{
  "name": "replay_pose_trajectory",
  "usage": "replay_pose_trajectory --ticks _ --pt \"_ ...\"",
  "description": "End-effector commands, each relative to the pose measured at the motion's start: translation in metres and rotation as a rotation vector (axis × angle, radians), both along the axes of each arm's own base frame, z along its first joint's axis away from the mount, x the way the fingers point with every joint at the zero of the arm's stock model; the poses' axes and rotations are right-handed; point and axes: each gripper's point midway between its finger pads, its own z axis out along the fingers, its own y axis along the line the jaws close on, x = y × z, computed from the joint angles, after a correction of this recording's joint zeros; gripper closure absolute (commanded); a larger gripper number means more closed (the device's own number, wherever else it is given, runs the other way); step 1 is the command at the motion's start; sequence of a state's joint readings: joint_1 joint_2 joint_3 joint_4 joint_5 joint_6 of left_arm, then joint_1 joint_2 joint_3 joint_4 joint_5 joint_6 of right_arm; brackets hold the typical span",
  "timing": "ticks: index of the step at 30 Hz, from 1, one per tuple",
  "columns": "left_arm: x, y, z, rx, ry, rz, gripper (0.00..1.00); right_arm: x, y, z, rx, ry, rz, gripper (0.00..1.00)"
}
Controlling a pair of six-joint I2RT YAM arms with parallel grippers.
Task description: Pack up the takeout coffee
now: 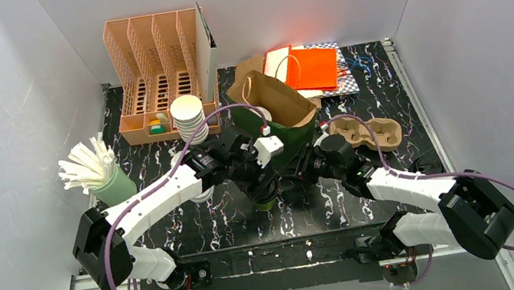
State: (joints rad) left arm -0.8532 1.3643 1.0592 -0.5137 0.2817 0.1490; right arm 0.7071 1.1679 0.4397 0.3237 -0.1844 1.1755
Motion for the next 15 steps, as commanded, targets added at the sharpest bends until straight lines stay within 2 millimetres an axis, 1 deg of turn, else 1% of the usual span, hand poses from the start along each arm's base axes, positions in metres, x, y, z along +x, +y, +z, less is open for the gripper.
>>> replay_pose_trajectory --ticks 1,3,11,15 --pt "-0.025 0.018 -0.015 0.075 0.086 -0.034 0.49 -0.001 0.016 0.016 0.069 -0.034 0.08 0.62" --pt "-0.024 0.019 -0.016 0.083 0.083 -0.033 0.49 -0.005 0.017 0.015 0.073 -0.027 0.106 0.62" --pt "-0.023 0.021 -0.017 0.096 0.074 -0.026 0.5 -0.015 0.014 0.016 0.106 -0.034 0.122 0.61" --pt "-0.025 0.022 -0.018 0.097 0.077 -0.029 0.51 -0.016 0.015 0.013 0.099 -0.023 0.128 0.62"
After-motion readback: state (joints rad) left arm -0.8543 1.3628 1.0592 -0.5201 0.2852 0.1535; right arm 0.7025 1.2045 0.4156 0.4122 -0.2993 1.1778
